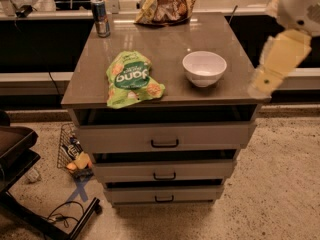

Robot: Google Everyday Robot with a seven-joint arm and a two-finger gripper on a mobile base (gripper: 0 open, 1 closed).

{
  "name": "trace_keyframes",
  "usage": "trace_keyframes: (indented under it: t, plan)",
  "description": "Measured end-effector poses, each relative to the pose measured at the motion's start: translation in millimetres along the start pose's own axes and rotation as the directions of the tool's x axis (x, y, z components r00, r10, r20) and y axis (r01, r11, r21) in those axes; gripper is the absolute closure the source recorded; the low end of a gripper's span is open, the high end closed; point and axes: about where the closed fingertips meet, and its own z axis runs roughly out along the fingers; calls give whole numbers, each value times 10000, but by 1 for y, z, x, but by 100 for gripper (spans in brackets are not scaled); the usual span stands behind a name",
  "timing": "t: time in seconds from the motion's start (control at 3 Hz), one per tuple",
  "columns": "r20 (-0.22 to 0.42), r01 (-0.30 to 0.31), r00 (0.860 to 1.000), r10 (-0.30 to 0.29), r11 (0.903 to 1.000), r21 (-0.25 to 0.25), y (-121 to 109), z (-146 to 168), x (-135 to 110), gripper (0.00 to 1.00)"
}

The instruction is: Move green rice chip bag near redbull can

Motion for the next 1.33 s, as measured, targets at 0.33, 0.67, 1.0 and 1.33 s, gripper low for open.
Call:
trace_keyframes:
  t: [0.33, 0.67, 1.0, 1.33]
  plan:
    - [1199, -852, 9898, 766, 9941, 678, -37, -9, -66, 0]
    - [1999, -1249, 9744, 1024, 9868, 1033, -61, -4, -136, 0]
    - [2141, -1292, 9713, 1041, 9858, 1071, -61, -6, -150, 0]
    - [2135, -1289, 9714, 1039, 9859, 1067, -61, -5, -150, 0]
